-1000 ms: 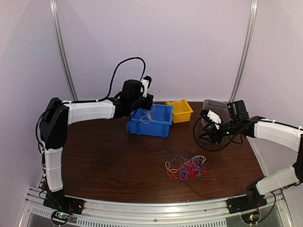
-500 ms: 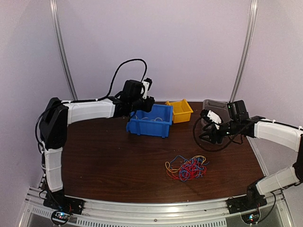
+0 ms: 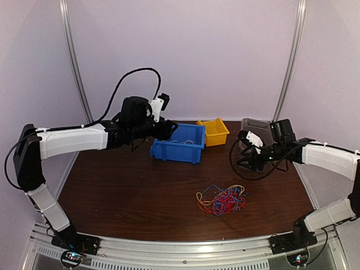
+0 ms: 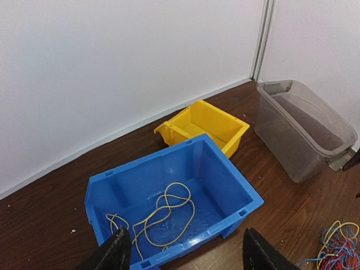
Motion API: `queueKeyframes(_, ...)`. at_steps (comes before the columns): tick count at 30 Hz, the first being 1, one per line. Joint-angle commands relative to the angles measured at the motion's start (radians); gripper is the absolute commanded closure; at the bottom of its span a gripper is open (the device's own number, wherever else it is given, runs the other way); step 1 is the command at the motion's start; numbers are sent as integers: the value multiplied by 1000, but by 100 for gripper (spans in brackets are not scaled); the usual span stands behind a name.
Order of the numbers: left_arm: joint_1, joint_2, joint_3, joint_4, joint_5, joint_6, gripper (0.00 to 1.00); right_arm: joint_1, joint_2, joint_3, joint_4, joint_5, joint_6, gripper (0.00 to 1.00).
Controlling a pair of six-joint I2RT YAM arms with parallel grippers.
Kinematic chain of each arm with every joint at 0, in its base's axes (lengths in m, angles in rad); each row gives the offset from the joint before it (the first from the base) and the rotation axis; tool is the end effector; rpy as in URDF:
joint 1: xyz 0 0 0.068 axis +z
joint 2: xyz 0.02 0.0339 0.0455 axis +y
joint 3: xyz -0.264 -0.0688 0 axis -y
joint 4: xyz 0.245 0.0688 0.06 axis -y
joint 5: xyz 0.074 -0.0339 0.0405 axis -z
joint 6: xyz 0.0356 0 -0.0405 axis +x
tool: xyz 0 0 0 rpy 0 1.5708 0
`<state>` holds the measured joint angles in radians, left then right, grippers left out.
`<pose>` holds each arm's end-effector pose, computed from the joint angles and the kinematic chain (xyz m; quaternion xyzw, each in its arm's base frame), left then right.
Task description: Untangle the cables
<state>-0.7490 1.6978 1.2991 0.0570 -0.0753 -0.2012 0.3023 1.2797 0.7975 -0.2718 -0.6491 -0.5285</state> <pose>0.2989 -0.2743 0.2989 0.1999 0.7919 -0.2362 0.5264 0.2454 0.0991 0.2359 -0.4669 0.7448 0.2483 0.4070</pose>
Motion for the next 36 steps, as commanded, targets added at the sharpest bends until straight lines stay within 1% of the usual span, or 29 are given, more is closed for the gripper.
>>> queueKeyframes(1, -44, -58, -84, 64, 141, 49, 33, -3, -24, -7, 8, 11, -10, 47)
queueKeyframes(3, -67, -70, -113, 63, 198, 56, 38, -3, -25, -10, 10, 9, -10, 47)
queueKeyframes(4, -96, -78, -131, 63, 188, 68, 40, -4, -26, -10, 9, 12, -13, 46)
queueKeyframes(7, -214, -87, -171, 54, 31, 118, 40, 2, -36, 9, -38, 55, -69, 42)
queueKeyframes(9, -254, -70, -171, 7, 6, 83, 40, 4, -57, 34, -75, 82, -94, 42)
queueKeyframes(11, -266, -53, -178, -39, 31, 11, 41, 7, -81, 54, -121, 65, -134, 41)
queueKeyframes(13, -267, -44, -202, -52, 69, -73, 44, 12, -96, 72, -176, 41, -175, 40)
queueKeyframes(16, -268, -27, -245, -79, 155, -208, 48, 31, -88, 117, -277, 9, -219, 39)
queueKeyframes(18, -268, -27, -292, -29, 191, -310, 49, 47, -83, 127, -309, -6, -224, 39)
queueKeyframes(20, -269, -21, -339, 29, 245, -374, 49, 77, -85, 123, -309, -8, -233, 39)
queueKeyframes(23, -269, 28, -343, 62, 332, -450, 50, 128, -56, 119, -285, 39, -237, 41)
queueKeyframes(26, -268, 79, -335, 74, 375, -532, 46, 189, 2, 157, -317, 95, -265, 46)
queueKeyframes(29, -267, 125, -316, 79, 414, -572, 43, 253, 32, 175, -311, 134, -276, 46)
queueKeyframes(31, -266, 149, -317, 112, 449, -615, 42, 296, 51, 175, -298, 163, -279, 44)
queueKeyframes(33, -263, 173, -322, 153, 472, -658, 42, 337, 75, 174, -291, 184, -281, 41)
queueKeyframes(34, -263, 184, -325, 176, 477, -672, 42, 352, 85, 170, -284, 191, -279, 32)
queueKeyframes(35, -263, 194, -322, 190, 482, -682, 42, 367, 93, 162, -269, 200, -276, 19)
queueKeyframes(36, -261, 205, -315, 197, 484, -687, 43, 376, 100, 155, -260, 203, -279, 11)
